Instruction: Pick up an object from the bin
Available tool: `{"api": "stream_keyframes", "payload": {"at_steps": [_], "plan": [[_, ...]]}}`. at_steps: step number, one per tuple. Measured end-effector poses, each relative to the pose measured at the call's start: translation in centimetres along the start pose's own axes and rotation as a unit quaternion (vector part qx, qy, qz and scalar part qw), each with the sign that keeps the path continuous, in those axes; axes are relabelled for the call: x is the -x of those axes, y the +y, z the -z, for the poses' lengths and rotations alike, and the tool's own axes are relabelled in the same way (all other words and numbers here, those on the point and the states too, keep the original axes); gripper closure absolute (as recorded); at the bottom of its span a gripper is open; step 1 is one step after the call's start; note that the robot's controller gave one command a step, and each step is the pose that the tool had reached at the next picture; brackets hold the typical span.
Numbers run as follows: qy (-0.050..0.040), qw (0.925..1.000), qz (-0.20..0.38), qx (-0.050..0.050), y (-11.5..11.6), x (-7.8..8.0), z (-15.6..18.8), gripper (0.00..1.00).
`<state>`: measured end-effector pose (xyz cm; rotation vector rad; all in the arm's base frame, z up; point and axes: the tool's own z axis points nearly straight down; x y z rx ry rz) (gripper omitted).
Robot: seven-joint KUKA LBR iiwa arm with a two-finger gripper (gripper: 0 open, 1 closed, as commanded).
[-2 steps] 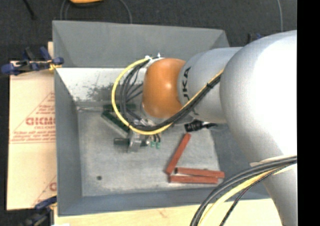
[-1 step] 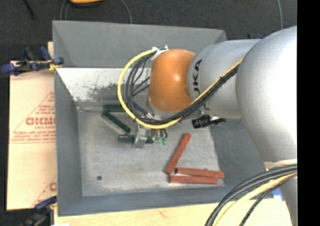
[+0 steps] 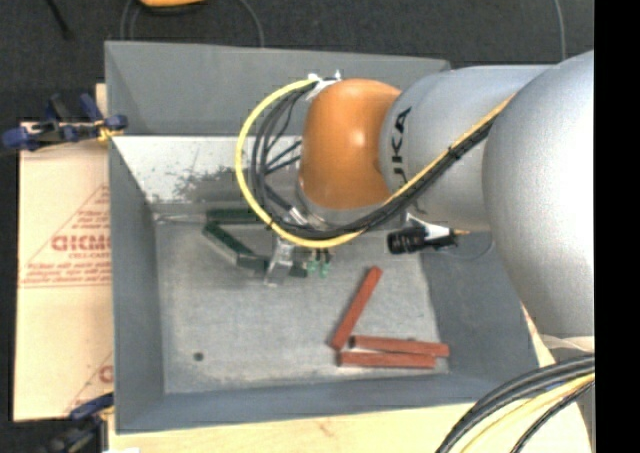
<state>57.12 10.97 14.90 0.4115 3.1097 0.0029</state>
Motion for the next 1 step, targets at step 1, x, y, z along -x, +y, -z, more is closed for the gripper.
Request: {"api": "stream_keyframes", "payload": {"at_steps": [1], "plan": [[0.0034,0.9999,0.014,-0.003,-3.13,-1.99,6.55,1.0]]}}
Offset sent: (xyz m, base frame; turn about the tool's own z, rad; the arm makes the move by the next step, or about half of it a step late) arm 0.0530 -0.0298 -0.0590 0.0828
